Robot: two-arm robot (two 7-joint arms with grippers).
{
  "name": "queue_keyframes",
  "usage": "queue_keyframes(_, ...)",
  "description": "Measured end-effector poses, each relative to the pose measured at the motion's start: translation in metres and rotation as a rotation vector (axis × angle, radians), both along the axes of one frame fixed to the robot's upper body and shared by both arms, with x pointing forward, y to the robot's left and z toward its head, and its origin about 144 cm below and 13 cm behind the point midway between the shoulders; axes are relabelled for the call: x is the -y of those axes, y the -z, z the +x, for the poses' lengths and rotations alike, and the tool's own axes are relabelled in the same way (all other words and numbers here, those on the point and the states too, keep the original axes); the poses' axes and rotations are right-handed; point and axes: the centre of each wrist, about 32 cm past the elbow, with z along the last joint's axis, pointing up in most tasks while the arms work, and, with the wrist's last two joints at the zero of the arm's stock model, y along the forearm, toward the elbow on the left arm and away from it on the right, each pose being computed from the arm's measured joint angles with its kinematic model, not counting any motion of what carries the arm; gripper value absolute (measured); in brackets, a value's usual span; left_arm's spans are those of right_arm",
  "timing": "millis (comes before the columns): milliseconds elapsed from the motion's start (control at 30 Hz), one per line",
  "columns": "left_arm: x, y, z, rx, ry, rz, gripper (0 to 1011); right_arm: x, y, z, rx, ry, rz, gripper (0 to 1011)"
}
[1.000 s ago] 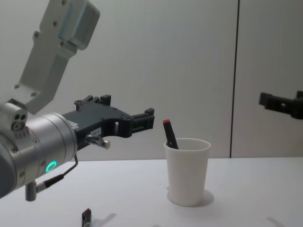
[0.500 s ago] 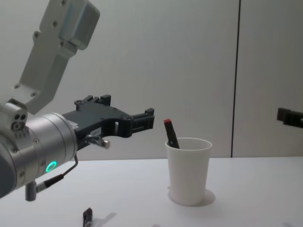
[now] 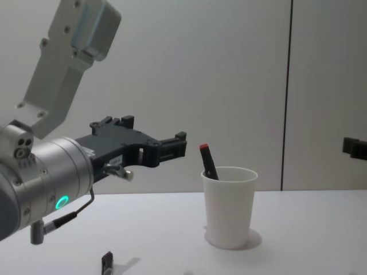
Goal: Place the pen into the pen holder.
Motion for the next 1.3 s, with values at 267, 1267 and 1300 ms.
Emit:
queue_keyframes(267,0.001,0.000,-0.001,-0.016,-0.028,0.001,1004,0.001,0.000,-0.002,-0.005,0.003,-0.002,1002)
queue_keyframes(1267,0.004,-0.014,-0.015,-0.288,-0.213,0.101,1004,0.001,0.000,-0.003,-0.010,0.005,-0.004,1001)
queue_keyframes(1300,0.004,-0.015,-0.016,-0.296,-0.215,0.102,1004,0.001,0.000,-0.003,-0.010,0.005,-0.004,1001)
